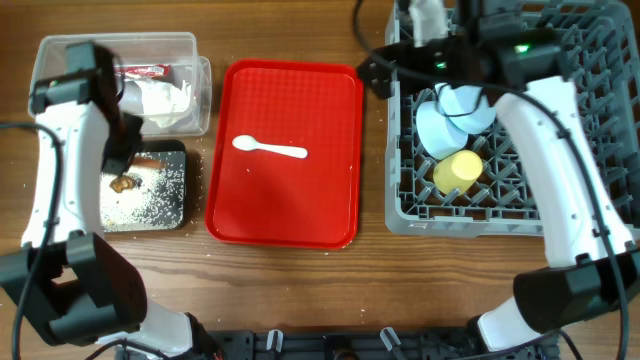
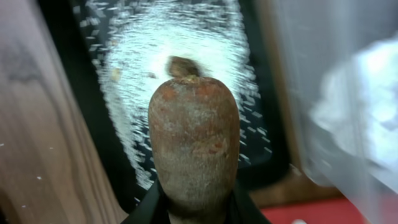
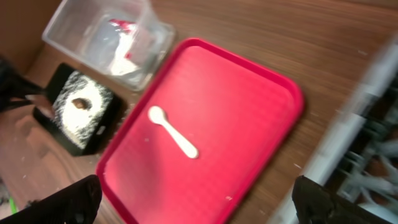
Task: Sort waste into correct bins and load items into the dishwasher rack
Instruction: 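Drop the carrot onto the black tray with the left gripper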
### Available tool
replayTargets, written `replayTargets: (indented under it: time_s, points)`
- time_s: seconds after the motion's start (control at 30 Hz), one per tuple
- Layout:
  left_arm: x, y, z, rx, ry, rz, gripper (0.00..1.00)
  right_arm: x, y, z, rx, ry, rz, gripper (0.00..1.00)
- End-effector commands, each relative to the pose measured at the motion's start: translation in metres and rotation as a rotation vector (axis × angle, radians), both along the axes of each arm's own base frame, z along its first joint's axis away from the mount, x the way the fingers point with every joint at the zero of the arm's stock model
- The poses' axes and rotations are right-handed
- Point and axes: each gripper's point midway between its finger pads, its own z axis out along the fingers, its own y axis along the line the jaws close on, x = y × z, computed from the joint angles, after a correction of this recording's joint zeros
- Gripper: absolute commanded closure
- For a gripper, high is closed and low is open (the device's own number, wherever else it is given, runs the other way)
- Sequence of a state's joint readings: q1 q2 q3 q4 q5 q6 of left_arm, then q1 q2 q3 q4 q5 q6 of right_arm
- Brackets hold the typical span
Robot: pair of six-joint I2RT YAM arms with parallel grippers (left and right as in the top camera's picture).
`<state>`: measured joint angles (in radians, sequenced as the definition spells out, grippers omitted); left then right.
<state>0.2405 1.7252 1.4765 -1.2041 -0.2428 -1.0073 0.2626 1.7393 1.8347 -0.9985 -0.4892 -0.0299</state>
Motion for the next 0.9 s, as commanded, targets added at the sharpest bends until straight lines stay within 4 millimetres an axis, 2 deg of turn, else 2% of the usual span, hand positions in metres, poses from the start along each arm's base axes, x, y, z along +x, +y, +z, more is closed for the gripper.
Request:
replayTargets:
  time_s: [0.0, 0.1, 0.33, 0.43, 0.6, 0.77, 0.87]
  points:
    - [-0.027, 0.030, -0.035, 0.011, 0.076, 0.089, 0.84, -0.002, 0.032, -0.012, -0.001, 0.007, 0.063, 0.00]
    - [-0.035, 0.038, -0.057, 0.005, 0.071, 0.125, 0.82, -0.001, 0.050, -0.022, 0.001, 0.013, 0.096, 0.00]
    - [-0.046, 0.035, -0.104, 0.009, 0.050, 0.130, 0.72, 0.006, 0.079, -0.054, 0.010, 0.075, 0.108, 0.00]
    - [-0.053, 0.033, -0.115, 0.008, 0.057, 0.130, 0.61, 0.008, 0.086, -0.067, 0.009, 0.107, 0.104, 0.00]
    - [-0.052, 0.033, -0.116, 0.009, 0.052, 0.130, 0.47, 0.012, 0.099, -0.080, 0.016, 0.116, 0.110, 0.00]
    - [-0.048, 0.031, -0.112, -0.004, 0.045, 0.093, 0.47, 0.018, 0.121, -0.085, 0.033, 0.072, 0.144, 0.03]
    - [-0.040, 0.025, -0.089, -0.044, 0.033, -0.003, 0.46, 0.018, 0.141, -0.088, 0.047, 0.039, 0.178, 0.04]
